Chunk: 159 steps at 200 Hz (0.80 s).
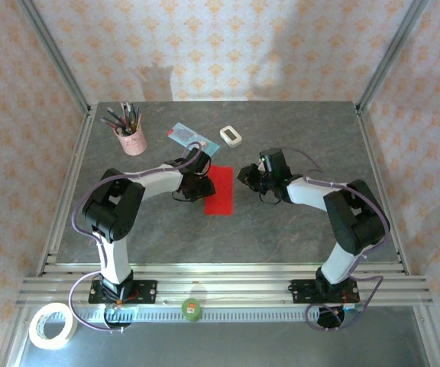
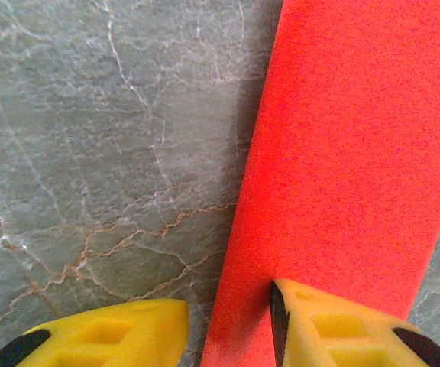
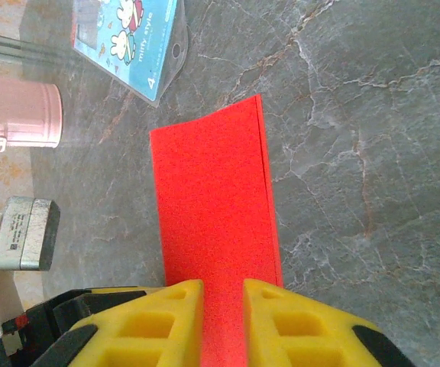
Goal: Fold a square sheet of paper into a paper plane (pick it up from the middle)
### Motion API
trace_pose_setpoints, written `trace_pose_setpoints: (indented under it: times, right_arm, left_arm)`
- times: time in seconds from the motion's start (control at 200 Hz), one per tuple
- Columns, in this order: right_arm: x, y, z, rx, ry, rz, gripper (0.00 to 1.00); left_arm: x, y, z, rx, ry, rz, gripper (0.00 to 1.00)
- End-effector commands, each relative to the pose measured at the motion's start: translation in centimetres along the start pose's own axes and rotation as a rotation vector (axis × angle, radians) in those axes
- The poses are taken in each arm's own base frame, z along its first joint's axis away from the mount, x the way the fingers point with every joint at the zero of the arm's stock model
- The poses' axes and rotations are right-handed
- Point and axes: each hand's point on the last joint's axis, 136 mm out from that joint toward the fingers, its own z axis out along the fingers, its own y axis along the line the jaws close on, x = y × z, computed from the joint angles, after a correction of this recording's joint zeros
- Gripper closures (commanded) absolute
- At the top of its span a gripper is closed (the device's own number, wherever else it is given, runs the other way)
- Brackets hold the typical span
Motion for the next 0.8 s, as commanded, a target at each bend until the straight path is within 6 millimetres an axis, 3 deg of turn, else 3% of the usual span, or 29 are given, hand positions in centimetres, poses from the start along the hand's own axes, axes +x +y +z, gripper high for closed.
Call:
trace_pose_setpoints:
  times: [0.0, 0.546, 0.791]
  right_arm:
    - [-0.3, 0.0, -0.1, -0.012, -0.014, 0.003, 0.78]
    - [1.0, -0.5, 0.9, -0.032, 0.051, 0.007, 0.78]
    - [3.2, 0.4, 2.2, -0.048, 0.119, -0.02, 0.8]
  left_arm:
    - [3.5, 6.9, 5.6, -0.228, 0.087, -0.034, 0.59]
    - [4.4, 7.1, 6.5, -0.233, 0.127, -0.016, 0.57]
    - [4.6, 7.3, 6.7, -0.239, 0.134, -0.012, 0.57]
